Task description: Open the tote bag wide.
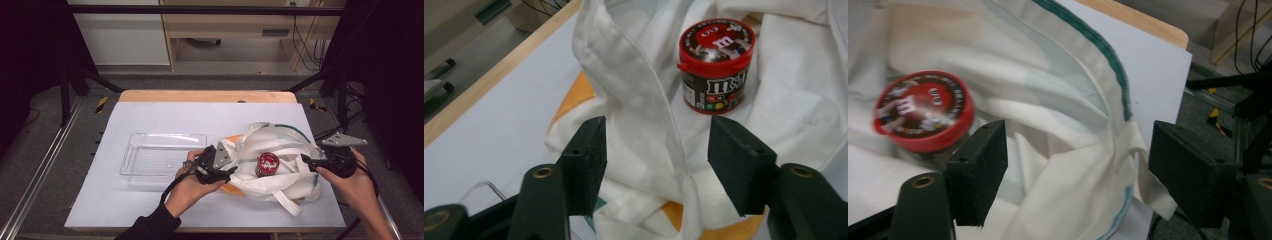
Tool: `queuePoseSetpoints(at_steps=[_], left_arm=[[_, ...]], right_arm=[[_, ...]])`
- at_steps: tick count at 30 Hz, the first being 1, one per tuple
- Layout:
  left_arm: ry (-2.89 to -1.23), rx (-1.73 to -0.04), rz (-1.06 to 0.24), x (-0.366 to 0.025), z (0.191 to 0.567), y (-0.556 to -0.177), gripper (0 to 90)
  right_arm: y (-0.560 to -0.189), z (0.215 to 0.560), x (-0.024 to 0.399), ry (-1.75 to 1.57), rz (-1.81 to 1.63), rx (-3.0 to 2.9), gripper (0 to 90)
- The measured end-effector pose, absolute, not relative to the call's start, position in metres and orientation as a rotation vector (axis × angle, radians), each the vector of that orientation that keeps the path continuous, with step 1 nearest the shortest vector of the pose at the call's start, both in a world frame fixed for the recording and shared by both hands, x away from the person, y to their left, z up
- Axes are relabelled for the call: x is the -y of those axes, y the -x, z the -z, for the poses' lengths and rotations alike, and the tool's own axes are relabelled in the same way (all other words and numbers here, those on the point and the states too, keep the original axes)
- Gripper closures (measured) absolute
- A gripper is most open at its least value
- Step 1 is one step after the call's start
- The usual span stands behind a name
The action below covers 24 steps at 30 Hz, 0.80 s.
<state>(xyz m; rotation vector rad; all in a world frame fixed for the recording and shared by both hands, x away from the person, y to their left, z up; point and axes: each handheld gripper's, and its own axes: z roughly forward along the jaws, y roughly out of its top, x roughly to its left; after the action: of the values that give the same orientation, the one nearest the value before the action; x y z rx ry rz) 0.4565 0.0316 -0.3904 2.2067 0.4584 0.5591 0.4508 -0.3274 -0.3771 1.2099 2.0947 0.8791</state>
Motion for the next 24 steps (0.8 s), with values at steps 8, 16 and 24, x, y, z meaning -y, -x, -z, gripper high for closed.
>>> queuePoseSetpoints(at_steps=[8, 16, 24], left_arm=[[-2.212, -0.458, -0.562, -0.021, 0.37, -0.474, 30.7], [-2.2, -0.461, -0.54, -0.013, 0.357, -0.49, 24.5], [-2.197, -0.436, -0.555, -0.002, 0.343, -0.498, 22.7]], right_arm=[[-0.428, 0.371, 0.313, -1.136, -0.943, -2.148, 15.7], [-0.415, 0.375, 0.297, -1.059, -0.941, -2.205, 14.0], [-0.406, 0.381, 0.289, -1.028, -0.949, -2.258, 11.4]])
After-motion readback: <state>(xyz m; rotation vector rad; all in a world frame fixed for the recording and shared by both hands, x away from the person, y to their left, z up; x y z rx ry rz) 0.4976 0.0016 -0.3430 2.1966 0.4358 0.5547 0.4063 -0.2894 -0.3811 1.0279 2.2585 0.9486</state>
